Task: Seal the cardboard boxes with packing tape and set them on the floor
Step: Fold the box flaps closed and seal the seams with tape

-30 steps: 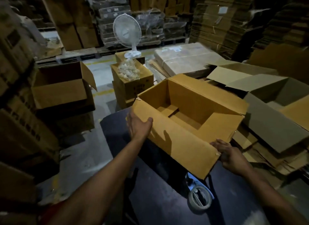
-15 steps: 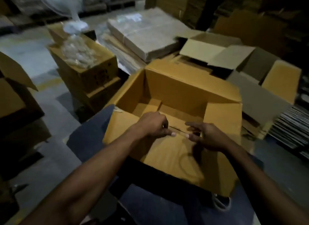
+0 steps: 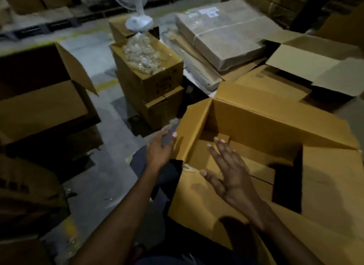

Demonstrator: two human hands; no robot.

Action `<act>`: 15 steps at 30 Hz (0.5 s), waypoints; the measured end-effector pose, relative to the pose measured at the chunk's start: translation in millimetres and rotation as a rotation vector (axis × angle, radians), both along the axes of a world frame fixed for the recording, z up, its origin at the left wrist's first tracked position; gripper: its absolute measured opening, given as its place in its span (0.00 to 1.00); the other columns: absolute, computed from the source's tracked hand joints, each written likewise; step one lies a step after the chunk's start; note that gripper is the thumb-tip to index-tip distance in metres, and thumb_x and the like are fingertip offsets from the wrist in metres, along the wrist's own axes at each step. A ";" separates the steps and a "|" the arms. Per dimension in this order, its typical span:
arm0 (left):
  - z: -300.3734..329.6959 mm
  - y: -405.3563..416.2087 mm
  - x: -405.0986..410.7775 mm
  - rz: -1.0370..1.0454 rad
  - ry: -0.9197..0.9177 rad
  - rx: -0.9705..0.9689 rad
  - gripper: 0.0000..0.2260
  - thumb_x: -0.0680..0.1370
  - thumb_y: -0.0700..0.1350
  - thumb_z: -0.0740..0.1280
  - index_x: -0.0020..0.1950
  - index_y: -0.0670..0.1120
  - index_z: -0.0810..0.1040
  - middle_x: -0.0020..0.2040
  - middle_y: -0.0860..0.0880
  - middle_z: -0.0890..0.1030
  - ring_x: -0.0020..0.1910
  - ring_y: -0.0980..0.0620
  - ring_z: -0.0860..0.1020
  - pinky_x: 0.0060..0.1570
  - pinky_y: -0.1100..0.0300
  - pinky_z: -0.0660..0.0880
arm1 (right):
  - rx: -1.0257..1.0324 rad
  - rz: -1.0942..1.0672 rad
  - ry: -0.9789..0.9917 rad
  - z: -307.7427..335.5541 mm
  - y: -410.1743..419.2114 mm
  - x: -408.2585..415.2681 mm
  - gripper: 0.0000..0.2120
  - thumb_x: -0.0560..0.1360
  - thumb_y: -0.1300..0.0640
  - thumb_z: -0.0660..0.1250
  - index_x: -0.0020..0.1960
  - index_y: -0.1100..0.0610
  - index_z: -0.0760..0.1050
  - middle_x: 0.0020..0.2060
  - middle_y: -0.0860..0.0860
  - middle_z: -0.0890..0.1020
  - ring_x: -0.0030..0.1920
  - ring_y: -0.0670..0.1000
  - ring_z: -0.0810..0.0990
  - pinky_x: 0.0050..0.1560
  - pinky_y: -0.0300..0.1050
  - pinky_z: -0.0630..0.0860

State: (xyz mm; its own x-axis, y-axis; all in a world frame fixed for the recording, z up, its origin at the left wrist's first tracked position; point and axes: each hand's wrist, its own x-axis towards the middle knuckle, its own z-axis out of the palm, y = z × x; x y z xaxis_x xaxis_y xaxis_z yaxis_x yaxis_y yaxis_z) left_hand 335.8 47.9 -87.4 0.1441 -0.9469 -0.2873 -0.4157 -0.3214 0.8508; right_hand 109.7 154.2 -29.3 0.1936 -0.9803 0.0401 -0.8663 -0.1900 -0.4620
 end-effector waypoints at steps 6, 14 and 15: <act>25.6 -40.1 25.4 -0.033 0.481 0.443 0.29 0.80 0.67 0.64 0.69 0.44 0.77 0.58 0.45 0.81 0.56 0.46 0.79 0.56 0.50 0.78 | 0.082 0.108 0.248 -13.8 -24.8 43.0 0.43 0.75 0.23 0.35 0.82 0.46 0.34 0.81 0.46 0.33 0.79 0.46 0.29 0.80 0.60 0.39; 135.3 -20.3 23.4 -0.215 0.544 -0.151 0.16 0.79 0.41 0.73 0.67 0.47 0.81 0.56 0.49 0.87 0.52 0.56 0.86 0.42 0.65 0.80 | 0.109 -0.102 0.075 -5.8 -7.0 -4.7 0.39 0.77 0.24 0.44 0.82 0.41 0.49 0.82 0.43 0.42 0.80 0.44 0.35 0.80 0.59 0.43; 143.8 -9.8 5.8 -0.321 0.499 -0.226 0.18 0.80 0.45 0.73 0.70 0.48 0.79 0.59 0.52 0.86 0.57 0.57 0.84 0.47 0.63 0.81 | 0.112 -0.129 0.092 -6.7 -0.7 -18.7 0.38 0.77 0.24 0.44 0.82 0.41 0.54 0.82 0.44 0.46 0.81 0.45 0.37 0.80 0.61 0.47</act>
